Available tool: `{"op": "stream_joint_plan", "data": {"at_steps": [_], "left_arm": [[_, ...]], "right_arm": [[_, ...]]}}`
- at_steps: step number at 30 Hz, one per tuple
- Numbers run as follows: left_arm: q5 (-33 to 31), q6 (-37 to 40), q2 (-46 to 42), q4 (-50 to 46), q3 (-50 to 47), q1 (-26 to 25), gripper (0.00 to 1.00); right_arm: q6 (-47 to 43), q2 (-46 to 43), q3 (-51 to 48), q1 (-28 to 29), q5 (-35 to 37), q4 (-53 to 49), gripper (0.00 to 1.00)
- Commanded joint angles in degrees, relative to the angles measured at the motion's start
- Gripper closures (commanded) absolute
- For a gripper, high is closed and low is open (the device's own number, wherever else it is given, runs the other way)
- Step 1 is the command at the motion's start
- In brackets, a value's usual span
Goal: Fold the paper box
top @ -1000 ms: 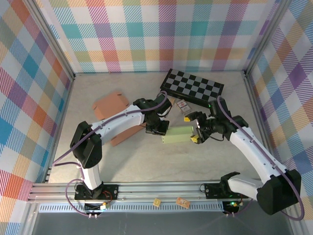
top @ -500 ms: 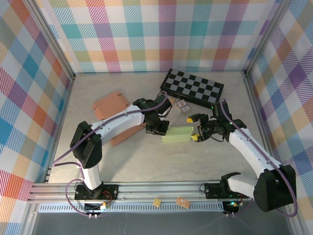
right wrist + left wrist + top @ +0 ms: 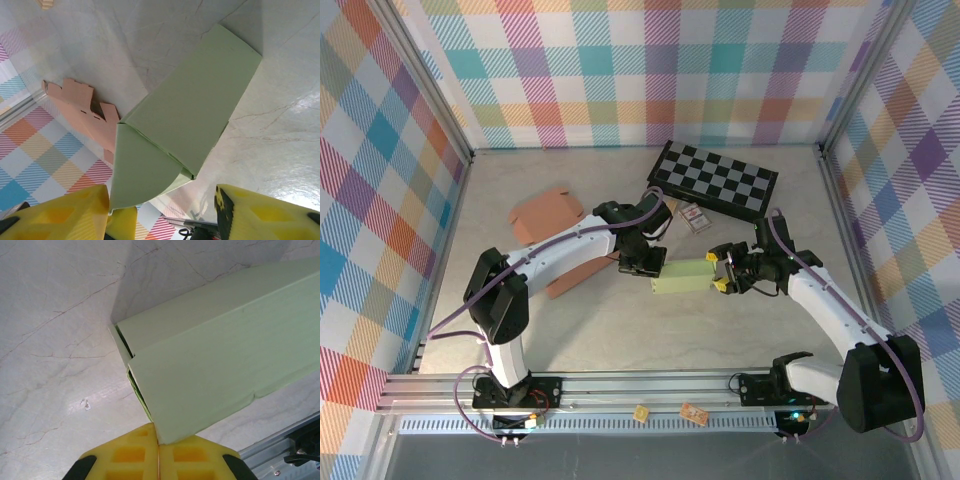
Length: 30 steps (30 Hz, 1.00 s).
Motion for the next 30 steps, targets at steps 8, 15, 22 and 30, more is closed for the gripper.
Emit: {"op": "stream_joint_plan", "data": {"at_steps": [8, 15, 22, 30], "left_arm": [[0.8, -2.5, -1.4, 0.3, -0.1, -0.8, 0.83], [2.3, -4.7, -4.0, 2.5, -0.5, -0.7, 0.71], [6.1, -10.3, -7.9, 7.1, -2.1, 0.1, 0.66], [13.0, -22.8, -10.1, 19.1, -10.3, 4.2, 0.60]], "right_arm": [[-3.7, 1.4, -0.6, -0.5, 0.9, 1.7, 0.51], [-4.3, 1.8, -1.3, -0.5, 1.5, 2.0, 0.55], [-4.7, 2.1, -1.2, -0.5, 1.8, 1.6, 0.58], [-5.1, 2.2, -1.4, -0.5, 1.8, 1.0, 0.60]]}}
